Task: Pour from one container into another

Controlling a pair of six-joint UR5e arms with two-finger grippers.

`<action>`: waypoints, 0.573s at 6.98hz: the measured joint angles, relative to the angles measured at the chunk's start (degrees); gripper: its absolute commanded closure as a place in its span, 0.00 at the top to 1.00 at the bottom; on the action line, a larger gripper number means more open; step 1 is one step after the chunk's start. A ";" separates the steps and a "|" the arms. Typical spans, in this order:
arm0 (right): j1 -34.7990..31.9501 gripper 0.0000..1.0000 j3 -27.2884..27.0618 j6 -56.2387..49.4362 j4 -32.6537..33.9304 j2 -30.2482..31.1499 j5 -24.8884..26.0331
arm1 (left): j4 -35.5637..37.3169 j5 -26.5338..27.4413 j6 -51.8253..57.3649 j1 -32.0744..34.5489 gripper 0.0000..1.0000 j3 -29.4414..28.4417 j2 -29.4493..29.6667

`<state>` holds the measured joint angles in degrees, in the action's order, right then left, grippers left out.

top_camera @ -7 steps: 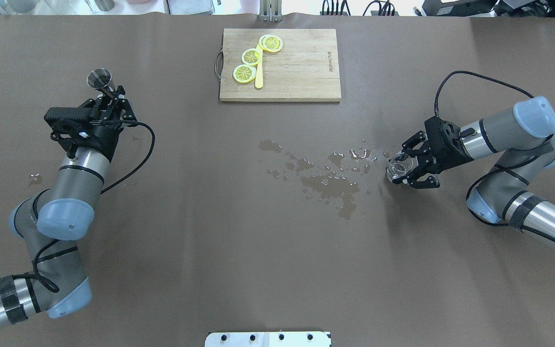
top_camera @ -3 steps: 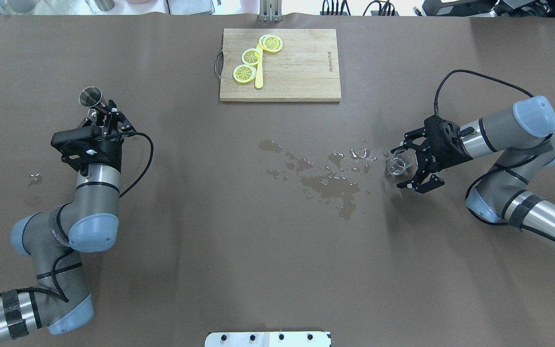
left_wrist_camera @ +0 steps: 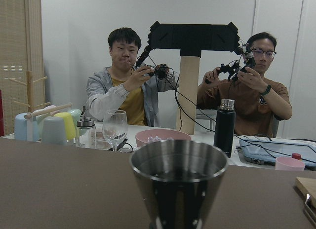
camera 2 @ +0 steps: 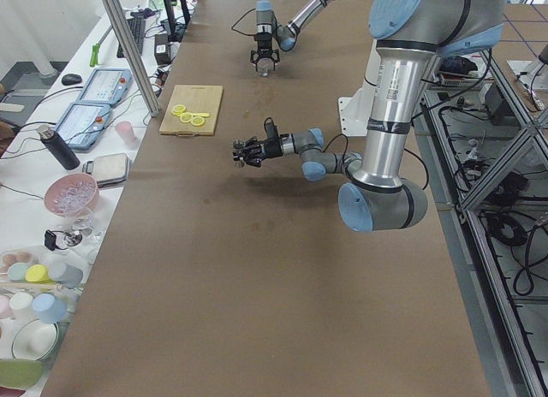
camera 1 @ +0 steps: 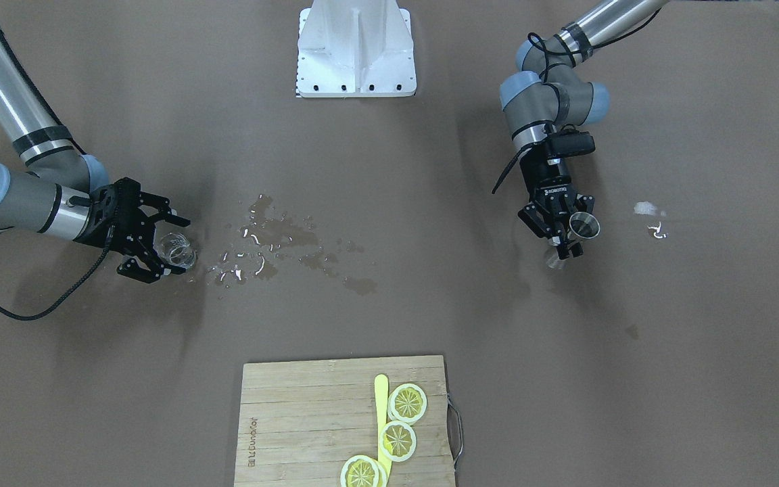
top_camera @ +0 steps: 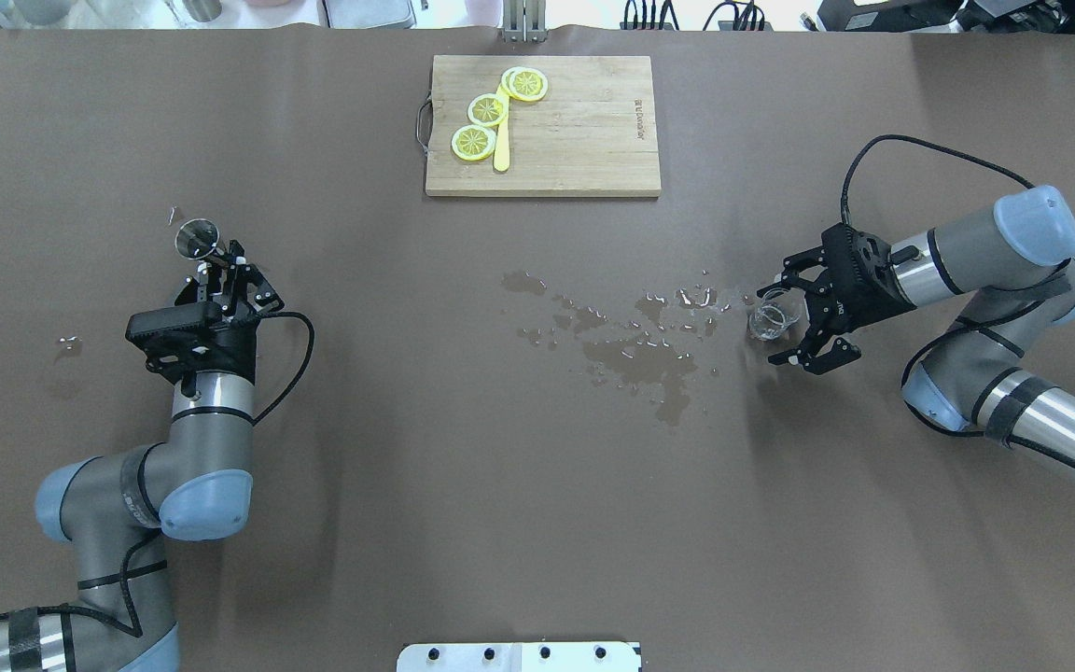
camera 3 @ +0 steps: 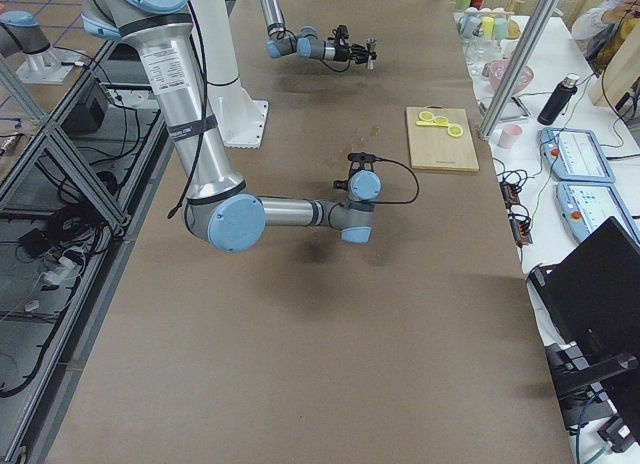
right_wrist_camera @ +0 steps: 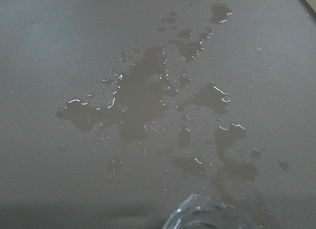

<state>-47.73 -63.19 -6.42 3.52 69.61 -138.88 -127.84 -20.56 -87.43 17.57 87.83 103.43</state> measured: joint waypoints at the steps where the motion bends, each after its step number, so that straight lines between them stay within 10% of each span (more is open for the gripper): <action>1: 0.00 1.00 -0.01 0.02 0.00 -0.03 -0.04 | 6.16 2.12 -5.72 -1.36 0.00 0.03 -0.15; 4: -1.01 1.00 -0.08 0.47 0.14 -0.77 -0.49 | 12.40 3.42 -11.74 -2.58 0.00 -0.24 -0.43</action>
<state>-48.73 -63.27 -5.95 3.65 68.84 -139.37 -115.44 -17.14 -99.18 14.98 87.59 102.99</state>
